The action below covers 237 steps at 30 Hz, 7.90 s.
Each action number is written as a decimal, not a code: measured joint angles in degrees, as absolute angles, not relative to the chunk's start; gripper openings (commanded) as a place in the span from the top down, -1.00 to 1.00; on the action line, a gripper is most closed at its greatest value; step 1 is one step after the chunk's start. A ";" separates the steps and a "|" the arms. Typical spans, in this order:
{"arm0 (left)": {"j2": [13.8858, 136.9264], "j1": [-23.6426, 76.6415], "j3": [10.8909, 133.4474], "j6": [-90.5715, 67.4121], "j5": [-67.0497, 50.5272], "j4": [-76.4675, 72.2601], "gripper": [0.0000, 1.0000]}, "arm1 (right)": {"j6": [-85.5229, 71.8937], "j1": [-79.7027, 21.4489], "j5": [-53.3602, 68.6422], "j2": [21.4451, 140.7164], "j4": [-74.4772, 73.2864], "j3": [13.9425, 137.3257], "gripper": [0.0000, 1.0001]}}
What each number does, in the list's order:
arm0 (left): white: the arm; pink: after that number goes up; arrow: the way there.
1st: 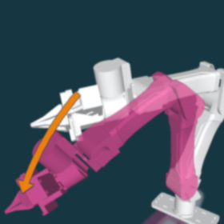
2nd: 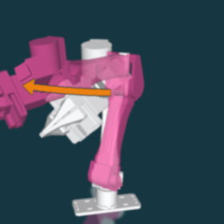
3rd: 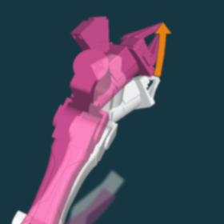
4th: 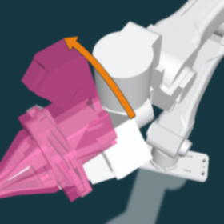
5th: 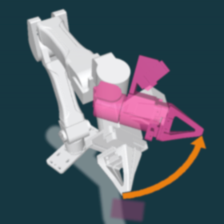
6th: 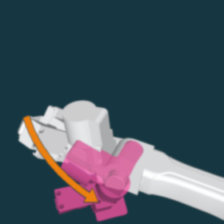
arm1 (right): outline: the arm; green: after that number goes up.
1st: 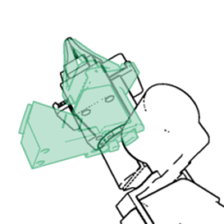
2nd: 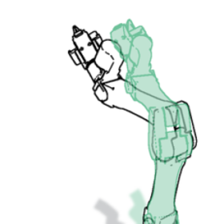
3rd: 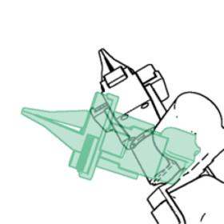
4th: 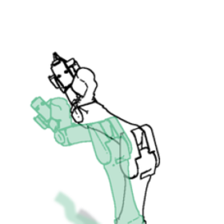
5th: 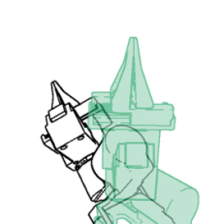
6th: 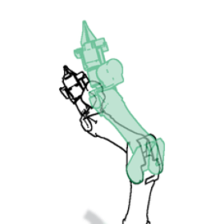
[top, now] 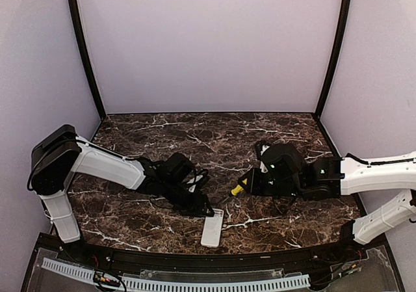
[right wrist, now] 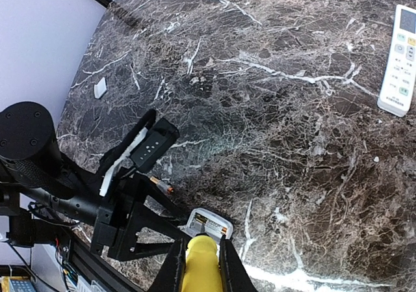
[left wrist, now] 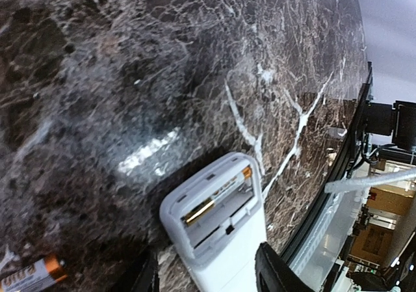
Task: Unload the batteries from the remote control
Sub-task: Adjust the remote control without the battery cover at the center of the board, then pick up the remote control without the battery cover from the center of the board, then remove the battery from the remote control without the battery cover.
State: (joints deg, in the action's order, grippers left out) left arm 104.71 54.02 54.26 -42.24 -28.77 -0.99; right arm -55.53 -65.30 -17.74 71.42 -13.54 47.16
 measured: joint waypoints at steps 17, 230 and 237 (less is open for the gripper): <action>101.93 61.45 61.30 -41.45 -19.70 16.99 -0.79 | -55.59 -63.09 -18.33 71.46 -14.44 46.44 1.00; 105.69 66.76 64.86 7.09 -4.43 23.88 0.20 | -50.04 -67.40 -17.74 82.94 -28.53 56.80 1.00; 105.73 66.76 64.90 7.07 -4.43 23.90 0.20 | -53.54 -61.34 -9.80 74.11 -15.92 43.64 1.00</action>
